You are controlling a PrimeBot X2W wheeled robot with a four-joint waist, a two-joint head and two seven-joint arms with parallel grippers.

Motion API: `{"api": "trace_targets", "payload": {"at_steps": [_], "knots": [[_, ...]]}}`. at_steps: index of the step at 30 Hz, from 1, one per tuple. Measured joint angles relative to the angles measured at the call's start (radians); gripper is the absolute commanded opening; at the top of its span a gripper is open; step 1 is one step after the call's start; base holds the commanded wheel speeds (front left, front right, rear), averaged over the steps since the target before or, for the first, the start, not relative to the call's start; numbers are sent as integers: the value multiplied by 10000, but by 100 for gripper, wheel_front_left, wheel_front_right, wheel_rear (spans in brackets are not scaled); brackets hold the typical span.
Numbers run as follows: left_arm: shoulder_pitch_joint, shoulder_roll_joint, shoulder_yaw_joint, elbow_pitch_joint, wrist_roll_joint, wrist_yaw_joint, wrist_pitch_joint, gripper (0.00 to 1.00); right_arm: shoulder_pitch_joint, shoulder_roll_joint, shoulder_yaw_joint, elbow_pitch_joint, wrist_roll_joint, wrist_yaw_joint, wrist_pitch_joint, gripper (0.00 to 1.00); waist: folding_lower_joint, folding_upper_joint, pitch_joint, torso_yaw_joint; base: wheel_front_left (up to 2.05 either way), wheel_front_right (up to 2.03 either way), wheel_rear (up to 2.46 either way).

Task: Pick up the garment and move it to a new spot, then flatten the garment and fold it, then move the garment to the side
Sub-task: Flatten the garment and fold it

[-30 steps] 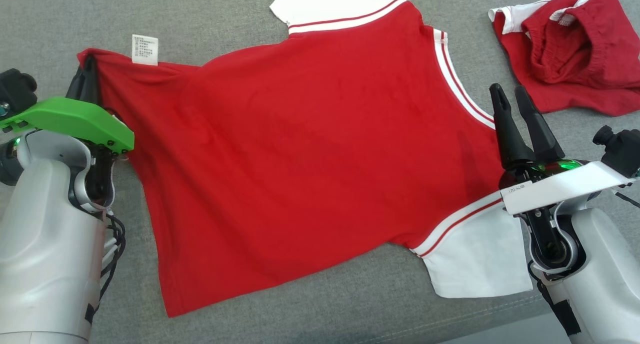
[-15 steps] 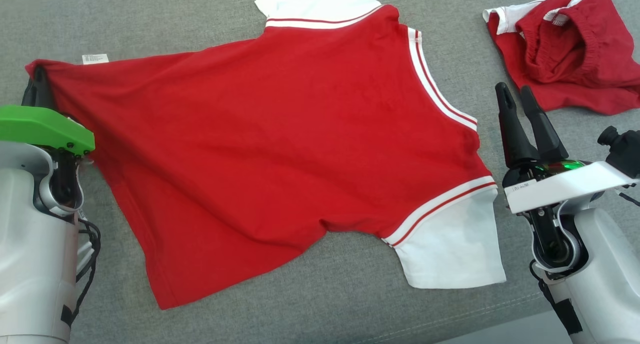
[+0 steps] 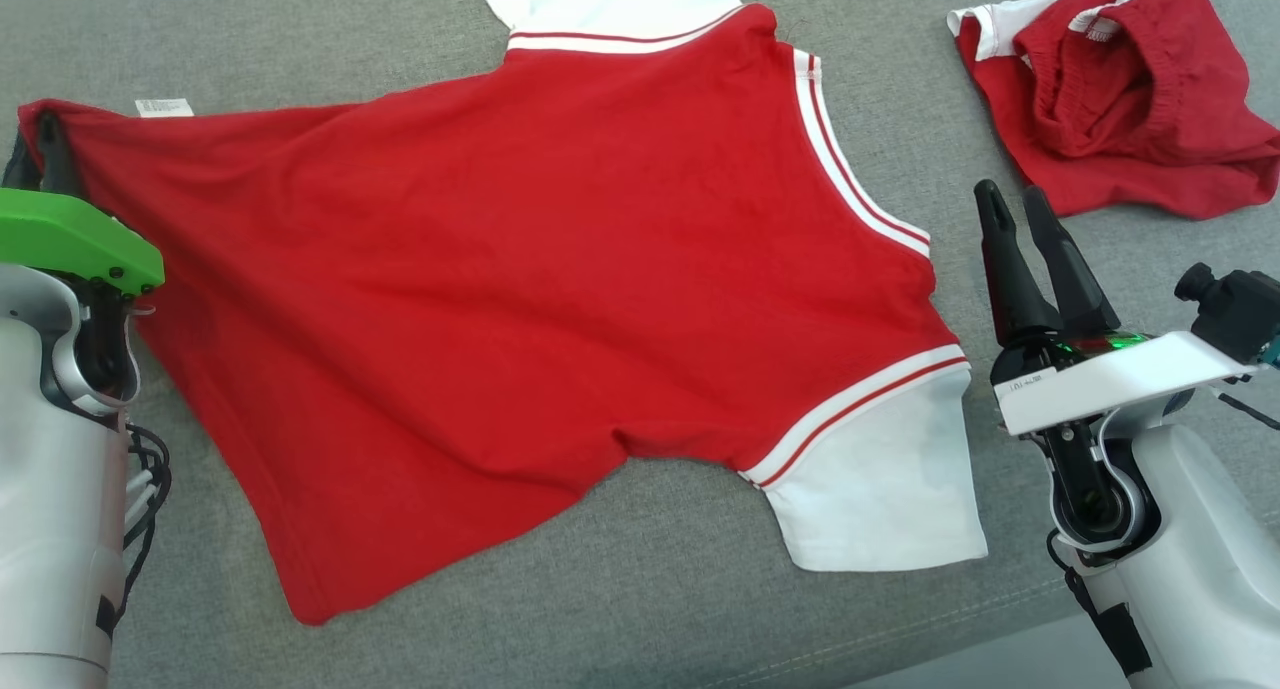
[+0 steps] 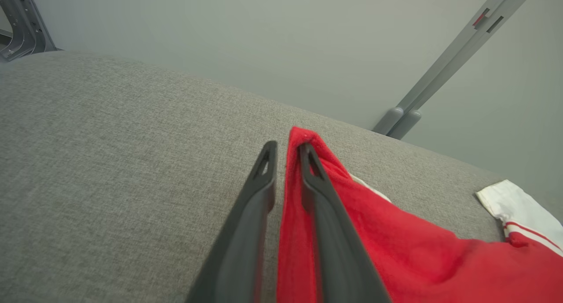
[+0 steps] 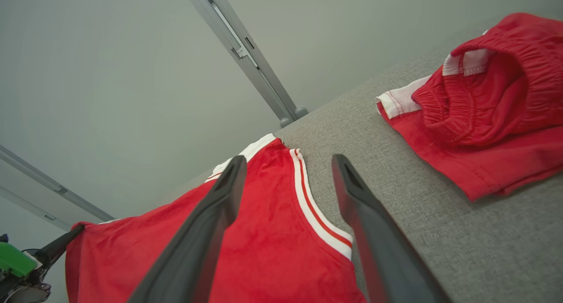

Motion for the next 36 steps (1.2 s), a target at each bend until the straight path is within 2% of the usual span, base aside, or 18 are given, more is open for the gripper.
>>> {"api": "trace_targets", "payload": {"at_steps": [10,15,23,28,34,36], "knots": [[74,6,313,134,-44,-8,-627,100,325,10,-207,265,81,0,-52,100,0,0,-224,63,0,0,0],[593,-65,562,-178,-355,-428,-934,100,746,2,-219,337,119,0,-54,100,0,0,-460,236,0,0,0],[2303,-337,608,-897,-548,-1072,-1110,100,2173,-194,182,368,500,0,-35,100,0,0,-989,588,0,0,0],[3796,-596,247,-1225,-606,-1565,-1108,100,2807,-174,370,353,742,0,98,100,0,0,-1368,743,0,0,0],[4973,-1139,-272,-1871,-830,-1774,-1091,100,3697,-326,846,194,1147,0,625,100,0,0,-1731,893,0,0,0],[5384,-1258,-422,-2236,-851,-1776,-1022,100,4231,-556,909,224,1325,0,869,100,0,0,-1813,984,0,0,0]]}}
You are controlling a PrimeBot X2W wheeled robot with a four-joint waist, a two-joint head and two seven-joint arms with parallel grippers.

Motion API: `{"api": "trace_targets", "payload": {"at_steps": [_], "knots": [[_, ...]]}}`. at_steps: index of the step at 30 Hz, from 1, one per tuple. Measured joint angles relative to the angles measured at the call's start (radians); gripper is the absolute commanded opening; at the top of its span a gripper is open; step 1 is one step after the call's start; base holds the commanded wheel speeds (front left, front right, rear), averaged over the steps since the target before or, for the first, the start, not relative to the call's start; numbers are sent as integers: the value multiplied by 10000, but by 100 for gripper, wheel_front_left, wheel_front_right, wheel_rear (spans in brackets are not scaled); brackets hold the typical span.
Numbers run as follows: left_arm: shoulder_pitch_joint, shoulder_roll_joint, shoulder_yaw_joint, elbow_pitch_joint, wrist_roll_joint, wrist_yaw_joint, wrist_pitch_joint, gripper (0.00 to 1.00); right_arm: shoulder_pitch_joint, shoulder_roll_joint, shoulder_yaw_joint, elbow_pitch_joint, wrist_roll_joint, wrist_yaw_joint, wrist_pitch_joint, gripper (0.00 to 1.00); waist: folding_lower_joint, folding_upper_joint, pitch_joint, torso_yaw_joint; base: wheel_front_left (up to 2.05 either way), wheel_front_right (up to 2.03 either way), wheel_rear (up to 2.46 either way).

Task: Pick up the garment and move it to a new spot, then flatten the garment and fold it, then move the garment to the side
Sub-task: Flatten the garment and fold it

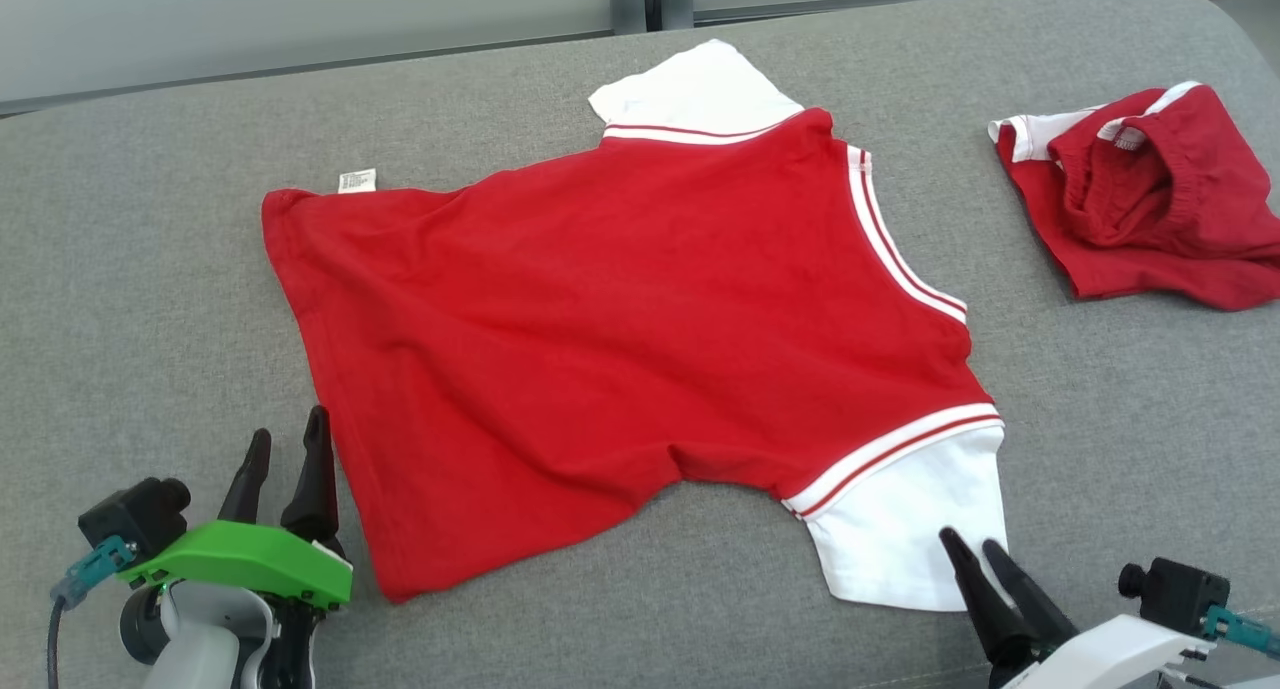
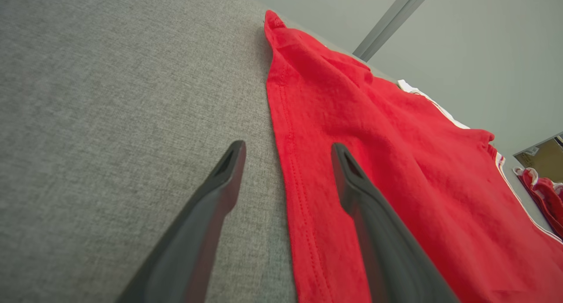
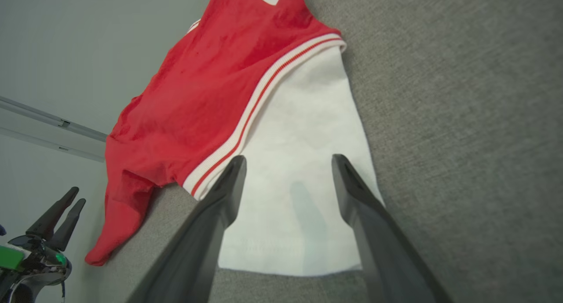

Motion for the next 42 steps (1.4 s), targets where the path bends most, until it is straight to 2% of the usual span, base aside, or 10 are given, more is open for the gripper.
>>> {"api": "trace_targets", "payload": {"at_steps": [11,19,27,29,33,35,42], "knots": [[639,-167,-397,-1271,71,-2,-2,100,525,-15,-6,236,257,0,127,100,0,0,-101,-21,0,0,0],[1129,-157,-591,-2111,171,15,15,100,891,-316,-201,242,330,12,198,100,0,0,-71,-67,0,0,0],[1451,-130,-606,-2765,251,194,117,100,808,-192,-58,151,311,-2,297,100,0,0,-65,-105,0,0,0],[1479,-128,-671,-2832,343,228,207,100,707,-134,-69,174,309,-15,290,49,0,0,-90,-74,0,0,0],[1562,-123,-685,-3101,410,385,301,100,483,-8,-297,245,309,-111,90,24,0,0,-146,45,0,0,0],[1680,-113,-662,-3162,408,474,370,100,384,-10,-382,288,290,-144,13,2,0,0,-177,107,0,0,0],[2149,-33,-499,-3469,405,729,451,100,-175,54,-593,-42,209,-176,-426,0,0,0,-269,211,0,0,0]]}}
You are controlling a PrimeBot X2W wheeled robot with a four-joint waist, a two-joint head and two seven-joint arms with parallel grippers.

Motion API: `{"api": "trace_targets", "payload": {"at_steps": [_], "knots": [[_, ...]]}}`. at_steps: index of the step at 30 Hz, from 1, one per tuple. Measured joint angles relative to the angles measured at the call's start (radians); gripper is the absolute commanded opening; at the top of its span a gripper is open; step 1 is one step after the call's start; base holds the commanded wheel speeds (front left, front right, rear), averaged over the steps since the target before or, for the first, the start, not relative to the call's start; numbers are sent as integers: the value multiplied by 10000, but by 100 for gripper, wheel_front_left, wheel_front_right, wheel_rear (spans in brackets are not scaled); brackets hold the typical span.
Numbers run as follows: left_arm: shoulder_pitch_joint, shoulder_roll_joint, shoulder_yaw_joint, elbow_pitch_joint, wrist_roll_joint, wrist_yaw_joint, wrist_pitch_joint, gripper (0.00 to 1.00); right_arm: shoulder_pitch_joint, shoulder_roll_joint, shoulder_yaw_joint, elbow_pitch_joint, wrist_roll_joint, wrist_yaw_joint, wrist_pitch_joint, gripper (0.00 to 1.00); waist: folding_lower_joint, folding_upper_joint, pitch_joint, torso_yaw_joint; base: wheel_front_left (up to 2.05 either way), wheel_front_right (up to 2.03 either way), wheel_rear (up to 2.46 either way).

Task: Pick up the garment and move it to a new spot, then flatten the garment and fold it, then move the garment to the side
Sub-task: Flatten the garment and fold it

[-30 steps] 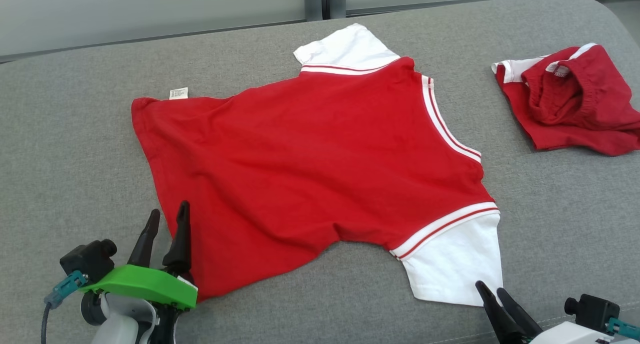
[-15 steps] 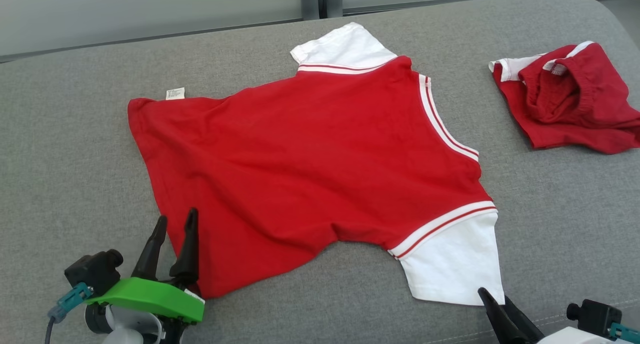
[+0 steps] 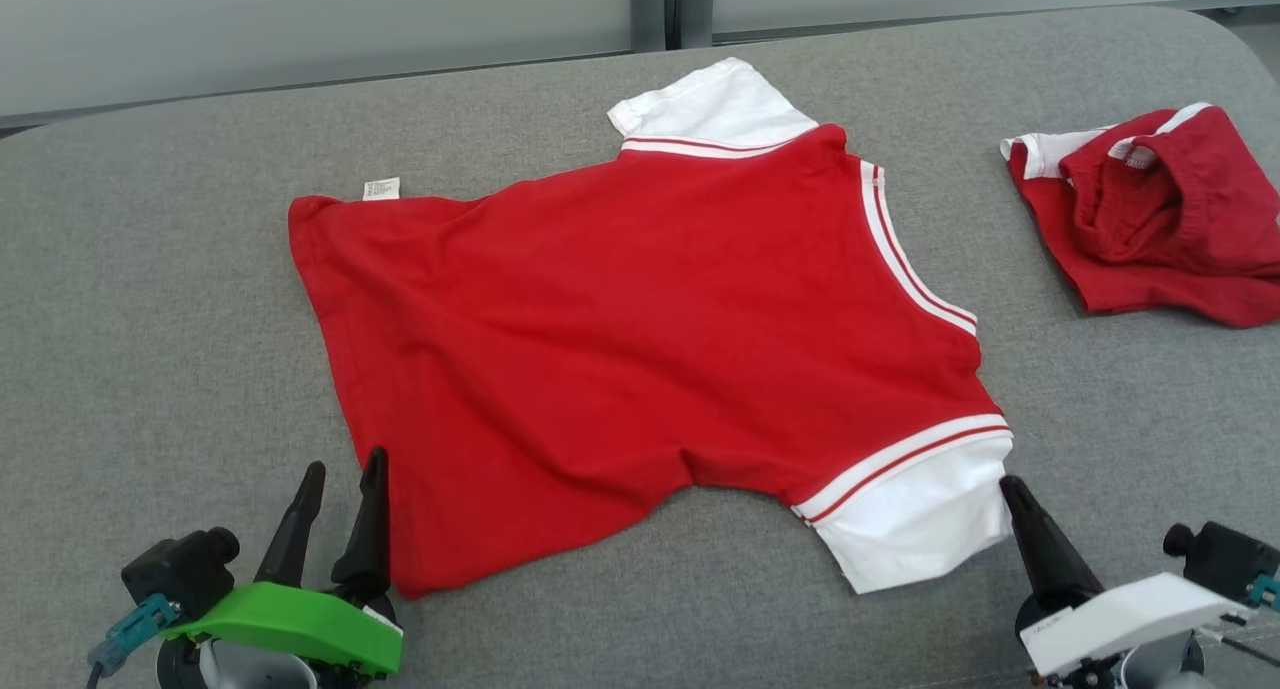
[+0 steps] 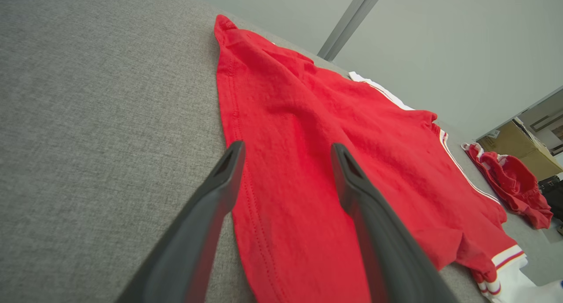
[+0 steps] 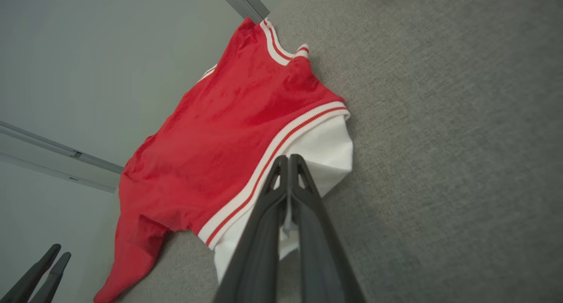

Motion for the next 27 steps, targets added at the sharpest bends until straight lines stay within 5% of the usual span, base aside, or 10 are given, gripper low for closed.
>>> {"api": "trace_targets", "payload": {"at_steps": [16,27], "knots": [[705,238,-648,-355,-102,-165,800,100,-1676,-92,-838,-2209,-10,86,-412,0,0,0,-209,144,0,0,0],[1124,504,-1097,-384,-105,-380,1415,100,-3252,-146,-1216,-1467,-299,-109,-447,0,0,0,-362,537,0,0,0]]}}
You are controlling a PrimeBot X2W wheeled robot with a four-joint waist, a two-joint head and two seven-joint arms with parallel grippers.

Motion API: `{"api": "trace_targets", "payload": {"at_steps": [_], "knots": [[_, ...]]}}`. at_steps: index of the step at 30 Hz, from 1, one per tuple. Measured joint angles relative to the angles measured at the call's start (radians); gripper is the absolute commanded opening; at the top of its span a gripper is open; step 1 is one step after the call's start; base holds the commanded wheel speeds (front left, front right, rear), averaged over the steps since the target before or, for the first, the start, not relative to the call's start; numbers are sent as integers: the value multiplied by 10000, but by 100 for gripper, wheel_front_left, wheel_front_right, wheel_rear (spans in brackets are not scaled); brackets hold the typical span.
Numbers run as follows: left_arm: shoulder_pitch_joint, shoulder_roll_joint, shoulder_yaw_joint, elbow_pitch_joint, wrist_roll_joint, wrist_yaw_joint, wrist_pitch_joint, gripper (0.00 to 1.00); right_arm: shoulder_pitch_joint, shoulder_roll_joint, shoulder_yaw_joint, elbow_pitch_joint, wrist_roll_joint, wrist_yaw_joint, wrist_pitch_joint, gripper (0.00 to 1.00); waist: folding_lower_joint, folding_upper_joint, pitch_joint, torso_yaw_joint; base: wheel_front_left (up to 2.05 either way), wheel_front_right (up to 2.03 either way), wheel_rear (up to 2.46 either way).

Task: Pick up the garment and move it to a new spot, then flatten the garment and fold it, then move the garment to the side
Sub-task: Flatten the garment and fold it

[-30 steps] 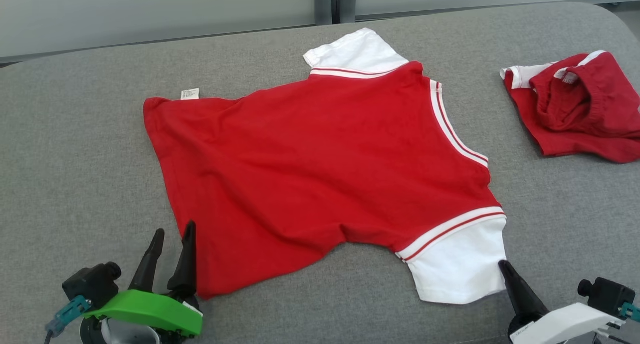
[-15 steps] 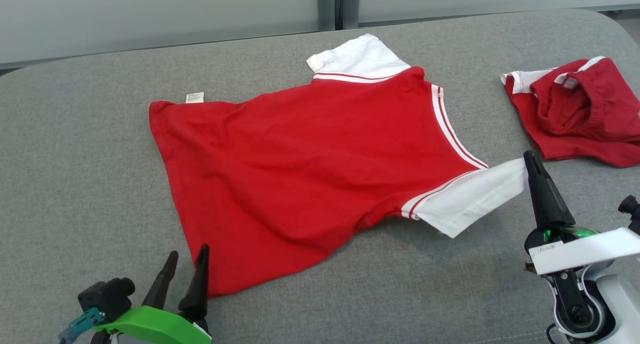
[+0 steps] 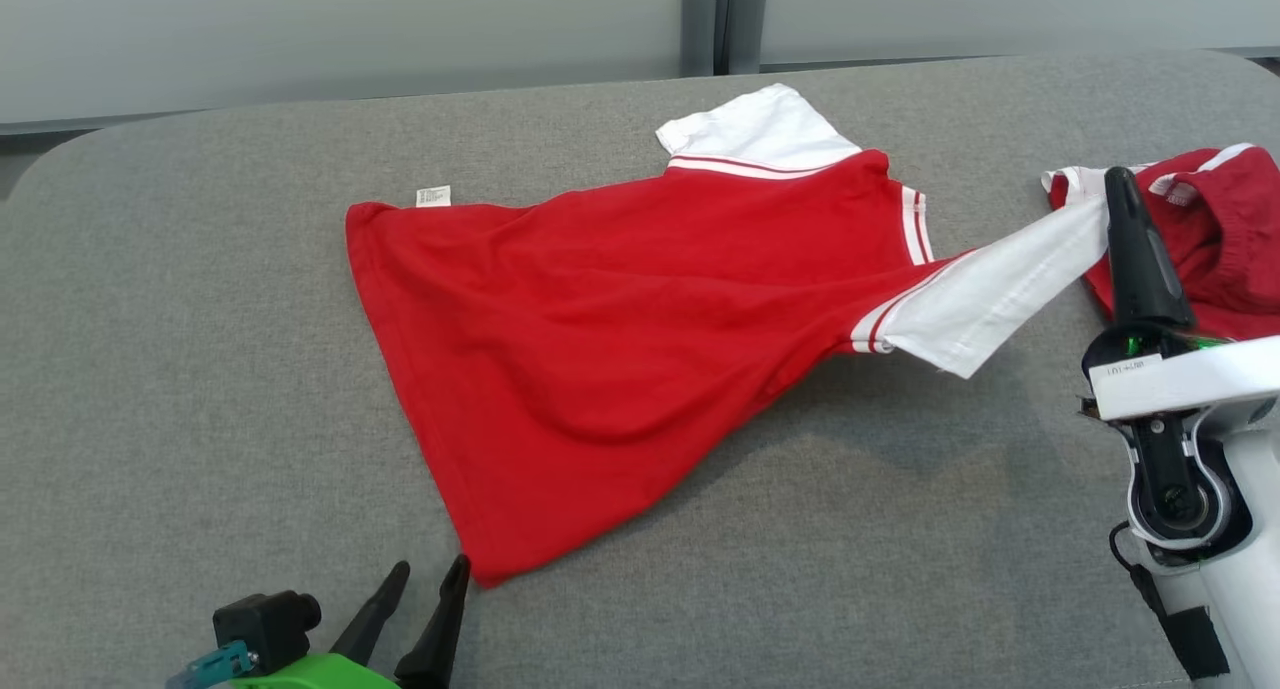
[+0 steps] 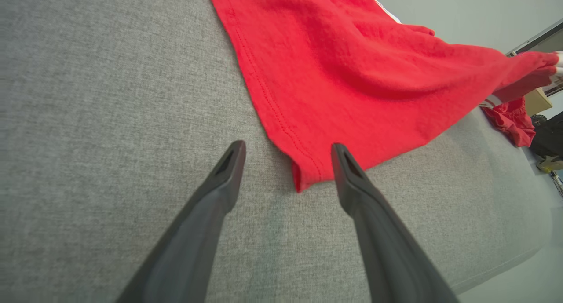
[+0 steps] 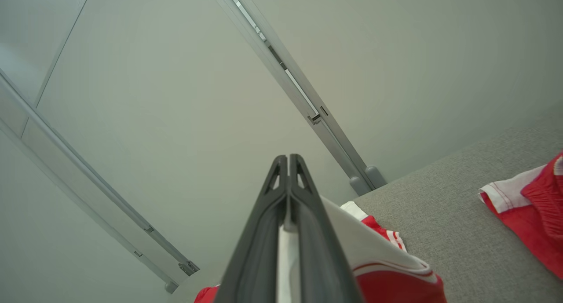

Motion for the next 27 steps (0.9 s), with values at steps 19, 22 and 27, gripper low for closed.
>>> {"api": "trace_targets", "payload": {"at_steps": [19,22,27], "knots": [[-968,395,-1570,1037,2132,-286,251,100,-1408,460,713,1906,-127,-313,589,0,0,0,-214,462,0,0,0],[-1057,389,-1799,1427,2403,-255,155,100,-1662,468,723,2008,-117,-221,589,0,0,0,-168,267,0,0,0],[-1186,230,-1925,1710,2525,-247,-138,100,-1776,468,663,2163,-115,-213,583,0,0,0,-75,-2,0,0,0]]}}
